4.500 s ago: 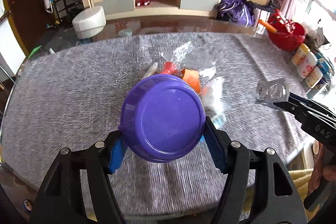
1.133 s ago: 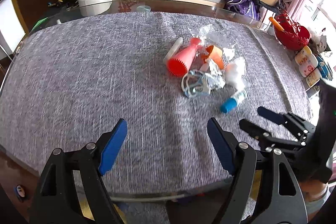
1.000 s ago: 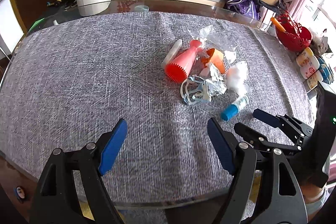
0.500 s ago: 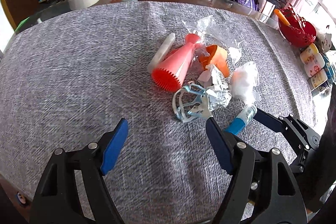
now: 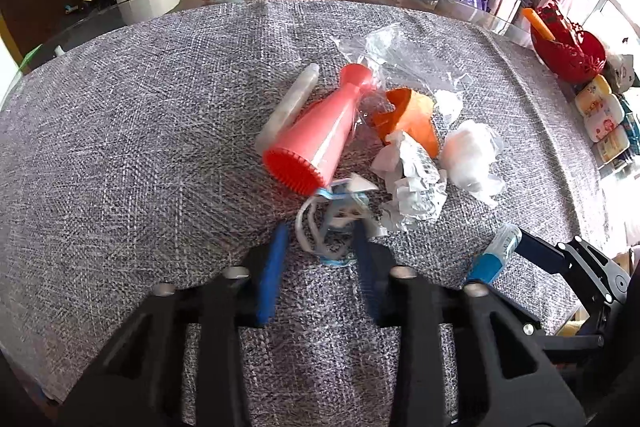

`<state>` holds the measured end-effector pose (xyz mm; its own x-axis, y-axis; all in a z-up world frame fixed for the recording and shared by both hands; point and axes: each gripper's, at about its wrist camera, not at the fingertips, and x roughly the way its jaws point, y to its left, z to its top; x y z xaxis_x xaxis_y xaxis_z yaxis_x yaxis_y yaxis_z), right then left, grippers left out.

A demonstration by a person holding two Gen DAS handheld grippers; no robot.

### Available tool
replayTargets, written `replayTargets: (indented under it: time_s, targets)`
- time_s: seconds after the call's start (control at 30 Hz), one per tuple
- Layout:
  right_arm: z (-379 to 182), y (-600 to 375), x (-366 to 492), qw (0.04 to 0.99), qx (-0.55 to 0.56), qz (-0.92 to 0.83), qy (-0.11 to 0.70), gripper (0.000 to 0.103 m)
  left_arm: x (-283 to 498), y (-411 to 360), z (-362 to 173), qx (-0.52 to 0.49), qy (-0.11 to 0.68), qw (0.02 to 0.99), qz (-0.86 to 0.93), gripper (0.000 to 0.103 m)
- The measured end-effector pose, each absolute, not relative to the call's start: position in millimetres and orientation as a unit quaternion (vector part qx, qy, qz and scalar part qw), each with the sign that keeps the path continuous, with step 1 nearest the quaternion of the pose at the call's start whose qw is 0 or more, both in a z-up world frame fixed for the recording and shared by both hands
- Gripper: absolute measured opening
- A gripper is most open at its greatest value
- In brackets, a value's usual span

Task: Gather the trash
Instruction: 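Grasp the blue-capped bottle with the right tool while the left tool grasps the wire clip, then carry the bottle and clip over the bin and open both tools to drop them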

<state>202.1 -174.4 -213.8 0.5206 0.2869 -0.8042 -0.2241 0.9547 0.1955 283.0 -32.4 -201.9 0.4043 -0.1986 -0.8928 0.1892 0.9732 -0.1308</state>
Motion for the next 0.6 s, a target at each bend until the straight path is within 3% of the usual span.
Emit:
replayTargets:
  time_s: [0.1, 0.6]
  targets:
    - [-213, -179, 199, 0.869, 0.042, 0.143, 0.472, 0.059, 279, -31, -200, 0.004, 0.531, 0.840, -0.110, 0.005]
    - [-179, -198, 128, 0.870, 0.086, 0.134, 0.467, 0.059, 178, -19, -159, -0.002, 0.499, 0.858, -0.123, 0.003]
